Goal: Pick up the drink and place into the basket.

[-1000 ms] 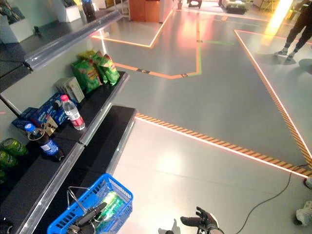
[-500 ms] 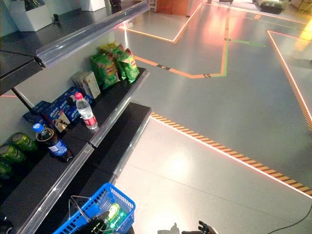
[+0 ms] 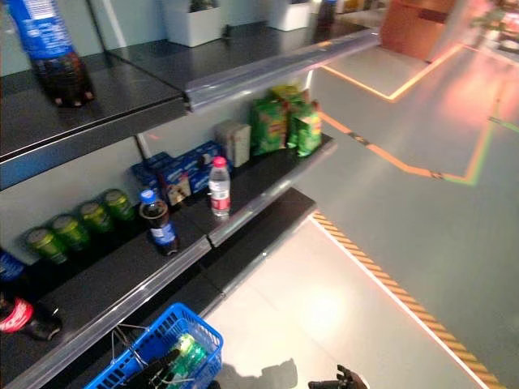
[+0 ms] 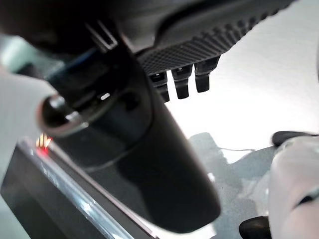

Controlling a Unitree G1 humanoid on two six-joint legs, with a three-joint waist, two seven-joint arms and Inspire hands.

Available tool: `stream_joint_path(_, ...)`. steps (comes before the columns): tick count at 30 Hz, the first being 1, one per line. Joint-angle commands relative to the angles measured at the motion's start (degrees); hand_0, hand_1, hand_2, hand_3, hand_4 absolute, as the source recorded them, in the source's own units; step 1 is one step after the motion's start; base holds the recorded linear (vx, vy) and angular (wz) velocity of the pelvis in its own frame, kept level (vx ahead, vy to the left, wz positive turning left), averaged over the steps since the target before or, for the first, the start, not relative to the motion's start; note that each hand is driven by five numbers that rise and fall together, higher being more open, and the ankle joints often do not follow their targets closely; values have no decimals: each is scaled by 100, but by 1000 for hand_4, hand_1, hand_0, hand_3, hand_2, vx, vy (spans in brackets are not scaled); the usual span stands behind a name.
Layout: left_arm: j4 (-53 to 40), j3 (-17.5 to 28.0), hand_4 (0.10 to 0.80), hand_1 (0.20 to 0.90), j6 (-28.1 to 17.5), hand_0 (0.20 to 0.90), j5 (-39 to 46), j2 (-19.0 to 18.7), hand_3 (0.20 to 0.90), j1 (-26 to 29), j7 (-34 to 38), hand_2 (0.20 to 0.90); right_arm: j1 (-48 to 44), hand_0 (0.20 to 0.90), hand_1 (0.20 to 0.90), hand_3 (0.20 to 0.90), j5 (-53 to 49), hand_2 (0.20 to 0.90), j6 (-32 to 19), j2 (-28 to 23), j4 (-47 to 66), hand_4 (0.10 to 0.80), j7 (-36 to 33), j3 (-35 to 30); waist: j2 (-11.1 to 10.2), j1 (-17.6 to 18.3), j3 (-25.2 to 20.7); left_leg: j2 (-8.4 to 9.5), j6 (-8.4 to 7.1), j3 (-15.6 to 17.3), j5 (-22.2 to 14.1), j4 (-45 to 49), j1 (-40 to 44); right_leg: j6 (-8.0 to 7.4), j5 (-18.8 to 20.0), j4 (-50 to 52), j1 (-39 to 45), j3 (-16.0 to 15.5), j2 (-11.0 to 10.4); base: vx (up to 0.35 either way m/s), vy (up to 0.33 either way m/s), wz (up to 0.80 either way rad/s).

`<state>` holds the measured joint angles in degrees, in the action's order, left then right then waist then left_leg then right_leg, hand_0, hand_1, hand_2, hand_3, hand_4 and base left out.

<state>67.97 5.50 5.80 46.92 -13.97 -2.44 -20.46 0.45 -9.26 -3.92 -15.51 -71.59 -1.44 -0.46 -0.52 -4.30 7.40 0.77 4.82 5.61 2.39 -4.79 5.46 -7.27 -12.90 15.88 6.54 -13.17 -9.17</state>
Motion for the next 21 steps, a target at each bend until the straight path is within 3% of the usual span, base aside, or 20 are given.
stream_joint_path(1, -716, -49, 100, 300, -520, 300, 362, -179, 200, 446, -411, 300, -101, 900, 900, 900, -269, 900, -344, -259, -17, 800, -130, -304, 34, -93, -386, 312, -238, 532, -352, 726, -419, -28, 1889, -722, -453, 643, -374, 186, -246, 140)
stream_joint_path(2, -658, -83, 100, 300, -548, 300, 314, -185, 200, 453, -514, 300, -103, 900, 900, 900, -325, 900, -368, -268, -2, 800, -126, -315, 28, -12, -351, 335, -250, 312, -442, 742, -369, -71, 2121, -917, -639, 920, -476, 163, -221, 136)
stream_joint_path(6, -488, -159, 100, 300, -733, 300, 506, -225, 200, 497, -668, 300, -245, 900, 900, 900, -356, 900, -403, -301, 2, 800, -29, -264, -14, 87, -274, 363, -291, -304, -756, 891, -235, -157, 2471, -1252, -1029, 1336, -593, 181, -255, 118)
stream_joint_path(7, -458, -150, 100, 300, -751, 300, 506, -238, 200, 505, -705, 300, -291, 900, 900, 900, -298, 900, -367, -304, -5, 800, 22, -231, -20, 77, -259, 352, -298, -408, -813, 963, -233, -158, 2395, -1256, -1022, 1365, -551, 221, -308, 129)
stream_joint_path(9, -354, -152, 100, 300, -767, 300, 439, -260, 200, 543, -816, 300, -406, 900, 900, 900, -318, 900, -368, -300, -78, 800, 61, -114, -79, 55, -251, 377, -294, -779, -975, 1362, -344, -143, 1917, -1209, -842, 1582, -253, 213, -327, 142)
stream_joint_path(12, -334, 4, 100, 300, -760, 300, 529, -231, 200, 520, -758, 300, -450, 900, 900, 900, -191, 900, -326, -280, -12, 800, 68, 38, -147, -64, -301, 341, -406, -898, -1065, 1581, -362, -66, 1676, -1213, -630, 1372, -170, 174, -323, 121)
stream_joint_path(17, -463, 78, 100, 300, -615, 300, 459, -215, 200, 444, -778, 300, -403, 900, 900, 900, -92, 900, -176, -282, 140, 800, 52, 152, -216, -198, -389, 121, -575, -693, -1026, 1690, -418, 113, 1520, -1411, -297, 852, -56, 98, -205, 73)
stream_joint_path(20, -573, 56, 100, 300, -481, 300, 361, -197, 200, 448, -673, 300, -338, 900, 900, 900, -153, 900, -159, -259, 152, 800, -70, 141, -161, -137, -417, -152, -698, -169, -818, 1381, -314, 139, 1523, -1561, -180, 406, -45, 36, -116, 60)
stream_joint_path(21, -590, 19, 100, 300, -437, 300, 226, -157, 200, 477, -662, 300, -279, 900, 900, 900, -186, 900, -172, -254, 113, 800, -123, 86, -111, -60, -433, -414, -817, 333, -584, 1099, -243, 136, 1521, -1667, -96, 105, -14, 23, -76, 81)
